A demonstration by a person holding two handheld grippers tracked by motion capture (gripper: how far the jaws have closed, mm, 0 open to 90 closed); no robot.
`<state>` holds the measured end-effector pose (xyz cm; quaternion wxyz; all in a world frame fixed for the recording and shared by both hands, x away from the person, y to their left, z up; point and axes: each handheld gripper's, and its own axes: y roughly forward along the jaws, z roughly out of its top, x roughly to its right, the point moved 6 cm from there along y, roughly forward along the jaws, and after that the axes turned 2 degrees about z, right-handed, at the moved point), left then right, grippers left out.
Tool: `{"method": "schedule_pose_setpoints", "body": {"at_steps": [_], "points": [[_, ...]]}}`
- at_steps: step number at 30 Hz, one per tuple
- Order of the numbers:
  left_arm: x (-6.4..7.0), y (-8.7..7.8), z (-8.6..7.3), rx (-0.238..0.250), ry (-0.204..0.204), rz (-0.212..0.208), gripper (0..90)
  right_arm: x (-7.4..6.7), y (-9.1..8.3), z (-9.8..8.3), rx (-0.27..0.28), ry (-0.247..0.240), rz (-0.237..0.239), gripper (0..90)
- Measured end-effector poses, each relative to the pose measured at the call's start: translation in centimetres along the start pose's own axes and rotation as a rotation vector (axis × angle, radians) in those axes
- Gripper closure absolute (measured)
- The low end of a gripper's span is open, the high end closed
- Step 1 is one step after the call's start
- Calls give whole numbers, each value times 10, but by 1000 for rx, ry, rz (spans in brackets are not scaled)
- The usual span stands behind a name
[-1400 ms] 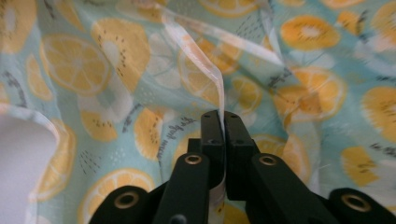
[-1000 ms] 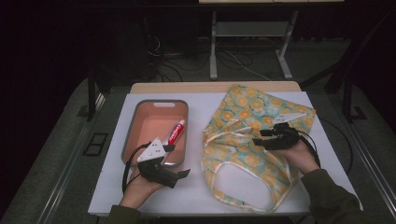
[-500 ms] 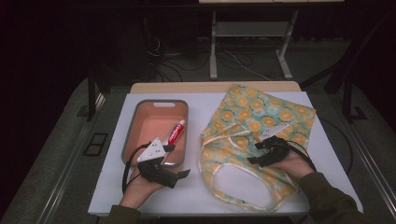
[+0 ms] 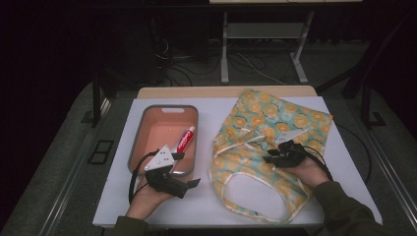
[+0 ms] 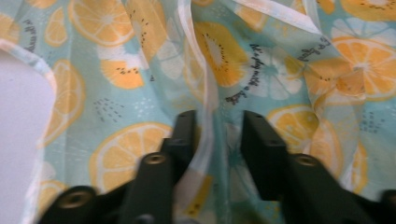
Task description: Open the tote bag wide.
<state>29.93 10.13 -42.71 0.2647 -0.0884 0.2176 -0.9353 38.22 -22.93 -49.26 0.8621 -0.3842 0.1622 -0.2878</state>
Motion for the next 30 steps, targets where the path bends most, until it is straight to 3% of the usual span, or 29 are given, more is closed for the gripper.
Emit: {"method": "schedule_pose_setpoints", "body": {"at_steps": [3,5,8,12,17,25,30], "points": [[0,0,0,-1,0,0,0,1,0,0,3,9,-7,839],[0,0,0,-1,-1,0,0,1,0,0,1,17,-13,889],[0,0,0,-1,0,-2,0,-2,-1,1,-3,30,18,896],[0,0,0,-2,2,-5,0,-18,-5,5,11,43,85,897],[0,0,0,-4,-2,-6,0,-30,-18,17,66,67,100,896],[-2,-3,3,-27,-1,6,0,-11,-39,41,195,135,38,896],[-7,-12,18,-22,-24,-15,0,-3,-37,45,211,155,31,896]]}}
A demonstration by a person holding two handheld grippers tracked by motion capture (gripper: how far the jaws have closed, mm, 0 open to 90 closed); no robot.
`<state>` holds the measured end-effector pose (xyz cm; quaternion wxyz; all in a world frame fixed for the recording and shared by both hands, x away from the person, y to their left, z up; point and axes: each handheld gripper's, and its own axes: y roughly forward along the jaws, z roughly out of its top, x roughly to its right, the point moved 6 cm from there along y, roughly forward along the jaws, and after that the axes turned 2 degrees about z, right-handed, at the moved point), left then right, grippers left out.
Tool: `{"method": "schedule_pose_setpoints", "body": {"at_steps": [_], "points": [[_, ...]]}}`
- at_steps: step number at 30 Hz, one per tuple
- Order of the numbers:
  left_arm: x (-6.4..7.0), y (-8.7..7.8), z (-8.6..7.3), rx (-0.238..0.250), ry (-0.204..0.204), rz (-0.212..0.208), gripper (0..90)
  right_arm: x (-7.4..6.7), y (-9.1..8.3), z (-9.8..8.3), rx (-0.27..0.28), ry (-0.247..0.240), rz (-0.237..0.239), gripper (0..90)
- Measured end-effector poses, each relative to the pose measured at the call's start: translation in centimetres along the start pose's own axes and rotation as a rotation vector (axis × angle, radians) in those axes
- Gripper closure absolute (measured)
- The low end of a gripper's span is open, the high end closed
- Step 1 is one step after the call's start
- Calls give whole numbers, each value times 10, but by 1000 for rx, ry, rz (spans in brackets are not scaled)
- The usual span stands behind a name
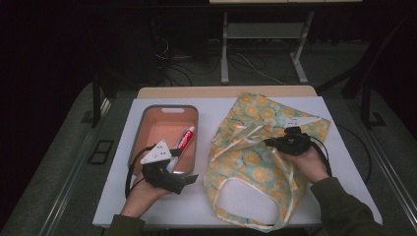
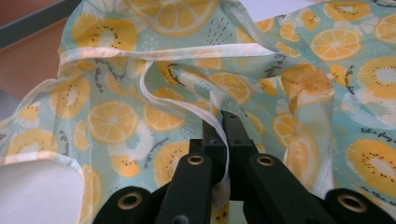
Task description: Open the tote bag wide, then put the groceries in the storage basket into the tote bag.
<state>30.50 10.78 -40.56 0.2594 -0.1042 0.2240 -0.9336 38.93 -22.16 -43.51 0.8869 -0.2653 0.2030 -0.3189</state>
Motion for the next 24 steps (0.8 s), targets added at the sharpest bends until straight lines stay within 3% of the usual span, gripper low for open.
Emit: {"method": "schedule_pose_setpoints", "body": {"at_steps": [5,10,18,22,24], "points": [[-17,-5,16,-15,8,16,0,4,2,-2,-13,-4,-11,896],[-42,-4,24,-25,-12,54,0,5,2,-2,-11,-10,-10,896],[-81,9,23,-58,-43,105,20,4,4,-3,-18,-24,-2,895],[-95,15,17,-112,-42,130,87,5,4,-3,-19,-19,-2,895],[-99,19,11,-148,-61,136,140,4,3,-3,-18,-18,-3,895]]}}
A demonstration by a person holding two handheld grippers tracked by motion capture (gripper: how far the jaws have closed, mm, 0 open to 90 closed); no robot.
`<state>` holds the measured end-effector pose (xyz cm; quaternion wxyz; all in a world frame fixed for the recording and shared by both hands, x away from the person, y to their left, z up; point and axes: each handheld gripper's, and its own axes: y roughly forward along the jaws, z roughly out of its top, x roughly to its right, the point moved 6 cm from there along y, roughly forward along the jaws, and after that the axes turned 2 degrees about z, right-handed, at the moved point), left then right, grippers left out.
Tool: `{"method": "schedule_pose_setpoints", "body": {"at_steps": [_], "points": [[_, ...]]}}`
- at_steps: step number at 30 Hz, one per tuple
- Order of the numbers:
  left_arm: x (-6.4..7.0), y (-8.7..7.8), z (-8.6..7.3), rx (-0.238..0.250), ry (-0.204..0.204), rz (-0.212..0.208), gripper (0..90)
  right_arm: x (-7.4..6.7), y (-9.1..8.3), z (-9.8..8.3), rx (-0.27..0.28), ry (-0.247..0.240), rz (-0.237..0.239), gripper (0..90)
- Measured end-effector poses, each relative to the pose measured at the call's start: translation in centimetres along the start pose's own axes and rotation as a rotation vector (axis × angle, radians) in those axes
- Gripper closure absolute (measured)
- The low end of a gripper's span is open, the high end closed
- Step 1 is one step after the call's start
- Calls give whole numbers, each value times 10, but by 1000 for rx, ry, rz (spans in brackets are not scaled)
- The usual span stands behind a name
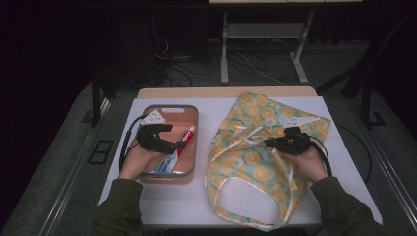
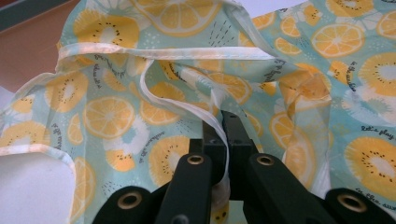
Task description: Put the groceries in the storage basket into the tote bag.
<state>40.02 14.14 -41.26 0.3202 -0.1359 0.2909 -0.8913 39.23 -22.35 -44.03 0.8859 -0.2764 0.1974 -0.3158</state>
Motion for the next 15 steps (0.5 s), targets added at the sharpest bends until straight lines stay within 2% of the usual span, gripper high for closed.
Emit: {"method": "schedule_pose_setpoints", "body": {"at_steps": [4,6,10,12,15], "points": [[-8,10,-10,-82,-22,16,201,0,0,0,3,-4,1,896],[-9,16,-14,-110,-32,0,239,1,0,0,1,-5,2,895],[-10,30,-25,-201,-53,-6,299,1,-1,0,2,-7,2,895],[-12,35,-29,-246,-54,15,311,0,0,0,1,-9,1,895],[-13,39,-33,-284,-58,21,341,0,0,-1,-1,-9,1,895]]}}
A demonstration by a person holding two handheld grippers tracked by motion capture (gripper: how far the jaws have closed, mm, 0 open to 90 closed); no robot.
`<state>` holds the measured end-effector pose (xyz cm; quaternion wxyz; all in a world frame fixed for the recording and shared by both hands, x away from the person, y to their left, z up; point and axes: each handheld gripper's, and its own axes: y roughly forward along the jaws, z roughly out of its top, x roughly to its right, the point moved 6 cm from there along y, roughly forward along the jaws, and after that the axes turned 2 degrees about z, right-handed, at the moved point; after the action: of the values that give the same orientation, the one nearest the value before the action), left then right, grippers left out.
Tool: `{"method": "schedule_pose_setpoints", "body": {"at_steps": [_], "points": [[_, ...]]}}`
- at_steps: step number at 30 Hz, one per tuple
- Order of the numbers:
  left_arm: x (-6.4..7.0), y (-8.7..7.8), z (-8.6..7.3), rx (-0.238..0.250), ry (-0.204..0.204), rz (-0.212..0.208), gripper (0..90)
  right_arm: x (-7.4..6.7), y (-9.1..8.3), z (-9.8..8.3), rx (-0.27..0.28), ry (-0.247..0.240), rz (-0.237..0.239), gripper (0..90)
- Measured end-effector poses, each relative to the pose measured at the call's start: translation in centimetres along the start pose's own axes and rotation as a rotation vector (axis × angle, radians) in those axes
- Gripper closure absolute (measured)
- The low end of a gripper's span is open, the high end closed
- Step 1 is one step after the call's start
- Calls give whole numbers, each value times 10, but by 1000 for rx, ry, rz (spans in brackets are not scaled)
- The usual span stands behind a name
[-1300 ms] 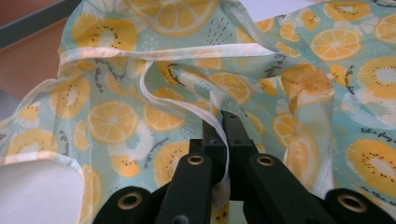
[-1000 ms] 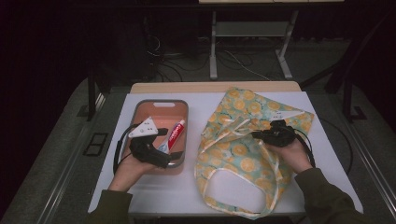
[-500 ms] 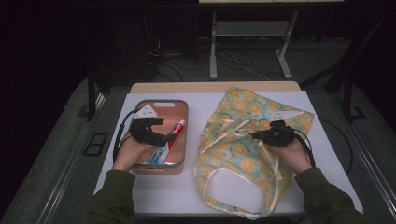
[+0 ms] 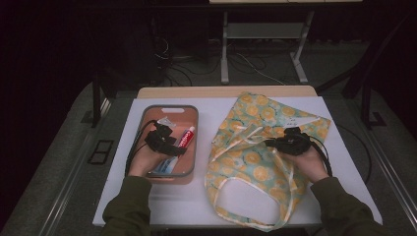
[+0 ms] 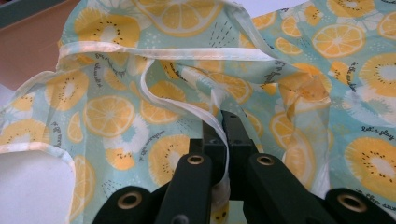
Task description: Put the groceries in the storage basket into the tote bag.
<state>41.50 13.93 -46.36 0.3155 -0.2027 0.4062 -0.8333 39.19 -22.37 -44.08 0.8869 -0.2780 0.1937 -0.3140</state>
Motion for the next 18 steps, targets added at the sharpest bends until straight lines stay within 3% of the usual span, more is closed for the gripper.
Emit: {"method": "schedule_pose_setpoints", "body": {"at_steps": [4,6,13,15,18], "points": [[0,7,-6,-84,19,33,376,0,0,0,0,-4,0,895],[-1,8,-6,-92,-4,28,380,0,0,0,1,-5,1,895],[-3,2,-6,-82,-56,21,590,0,0,0,2,-9,-1,895],[-4,-2,-4,-63,-92,20,678,0,0,-1,0,-9,-1,895],[-7,-6,-3,-43,-127,21,733,0,1,-1,-1,-6,-1,895]]}}
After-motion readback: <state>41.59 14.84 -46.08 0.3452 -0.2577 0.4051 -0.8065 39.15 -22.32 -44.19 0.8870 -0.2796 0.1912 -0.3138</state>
